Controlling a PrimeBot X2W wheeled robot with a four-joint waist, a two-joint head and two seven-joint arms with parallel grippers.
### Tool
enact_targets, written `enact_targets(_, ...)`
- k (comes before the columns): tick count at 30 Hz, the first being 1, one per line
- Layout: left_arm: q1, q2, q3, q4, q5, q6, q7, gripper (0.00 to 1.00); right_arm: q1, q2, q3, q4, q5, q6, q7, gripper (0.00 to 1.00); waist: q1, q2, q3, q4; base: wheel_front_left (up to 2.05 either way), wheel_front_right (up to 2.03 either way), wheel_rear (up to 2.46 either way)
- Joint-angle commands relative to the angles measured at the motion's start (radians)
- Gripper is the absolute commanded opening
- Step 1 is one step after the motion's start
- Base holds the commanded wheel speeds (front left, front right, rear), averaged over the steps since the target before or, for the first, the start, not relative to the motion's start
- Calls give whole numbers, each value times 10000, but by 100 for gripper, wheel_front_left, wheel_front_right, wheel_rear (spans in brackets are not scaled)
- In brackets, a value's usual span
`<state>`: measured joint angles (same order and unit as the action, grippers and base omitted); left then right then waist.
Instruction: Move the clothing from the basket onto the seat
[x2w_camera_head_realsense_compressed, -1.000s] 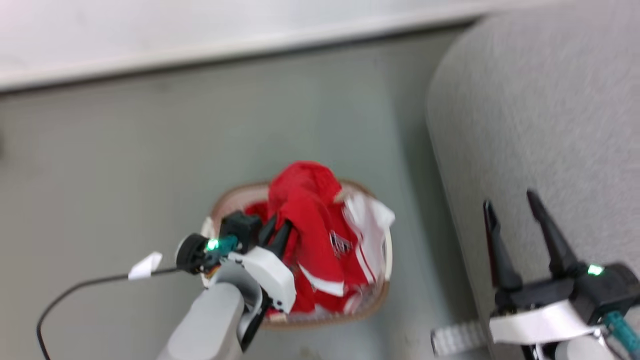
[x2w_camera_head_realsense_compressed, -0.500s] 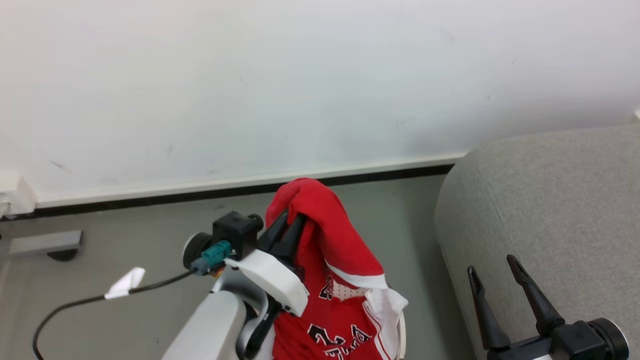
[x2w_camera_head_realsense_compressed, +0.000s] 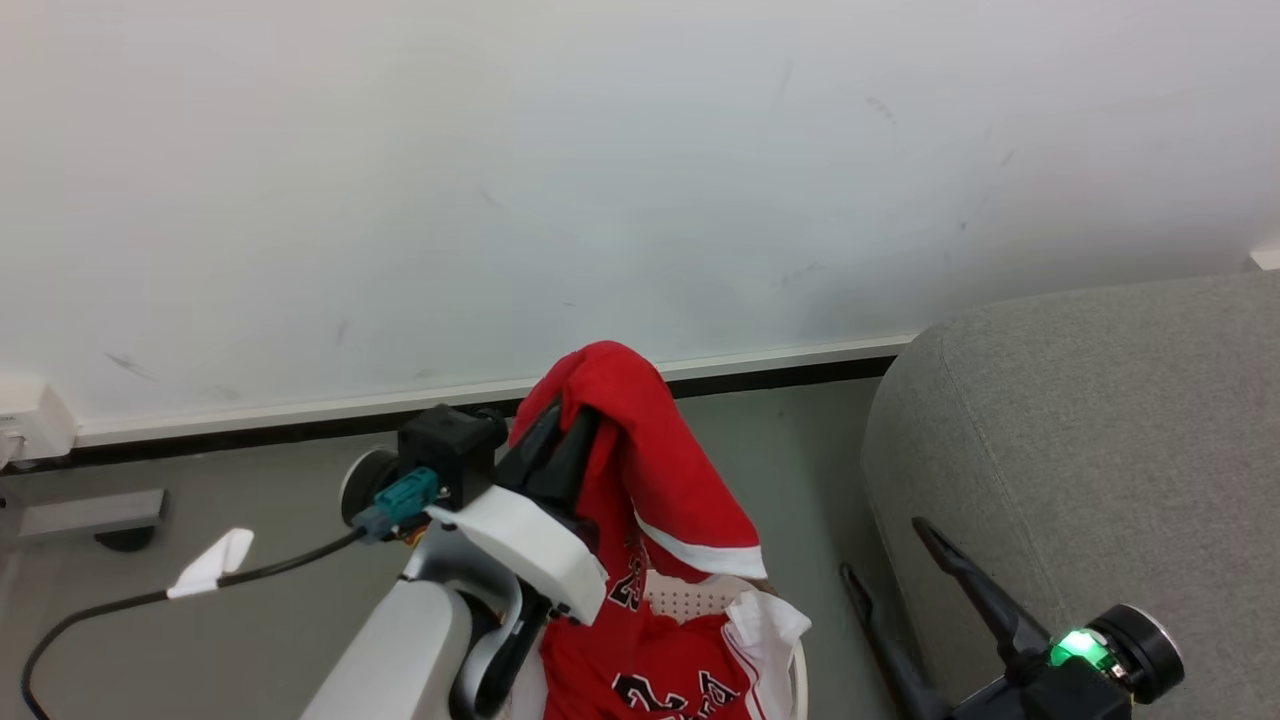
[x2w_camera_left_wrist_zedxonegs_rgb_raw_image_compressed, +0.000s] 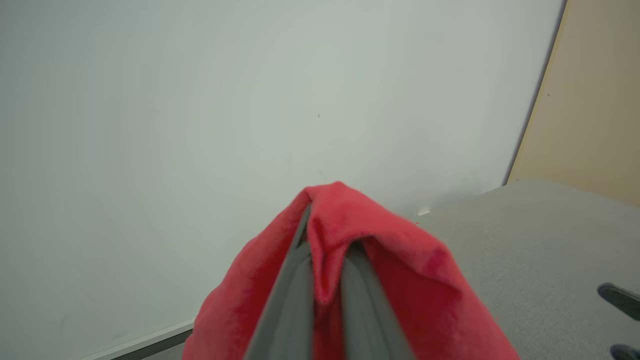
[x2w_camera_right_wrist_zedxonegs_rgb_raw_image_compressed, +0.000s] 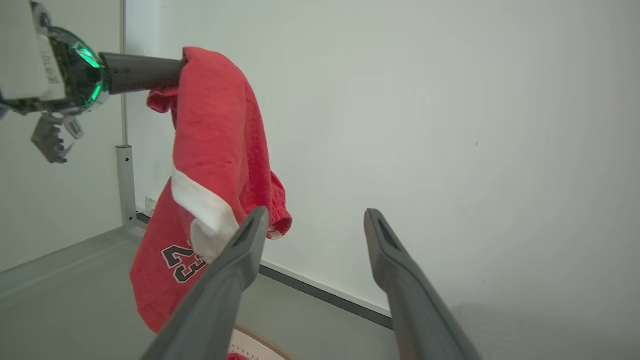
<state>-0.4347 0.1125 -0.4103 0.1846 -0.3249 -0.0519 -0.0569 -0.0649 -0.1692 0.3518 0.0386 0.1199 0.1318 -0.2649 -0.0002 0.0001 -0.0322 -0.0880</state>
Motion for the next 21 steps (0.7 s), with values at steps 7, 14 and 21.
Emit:
enact_targets(7,189,31,-163,-93,-45,67,114,0,-1032,-480,1687,183,557,-21,519,100,2,-1,-29,24,0,0,0)
enact_targets(14,133,-34,-398,55,19,53,133,0,-2190,-109,2645,874,609,-21,1244,100,2,-1,-39,47,0,0,0)
enact_targets(21,-21,-240,-928,254,74,-36,158,0,-3353,795,2949,2905,214,-21,1050,100,2,-1,-37,222,0,0,0)
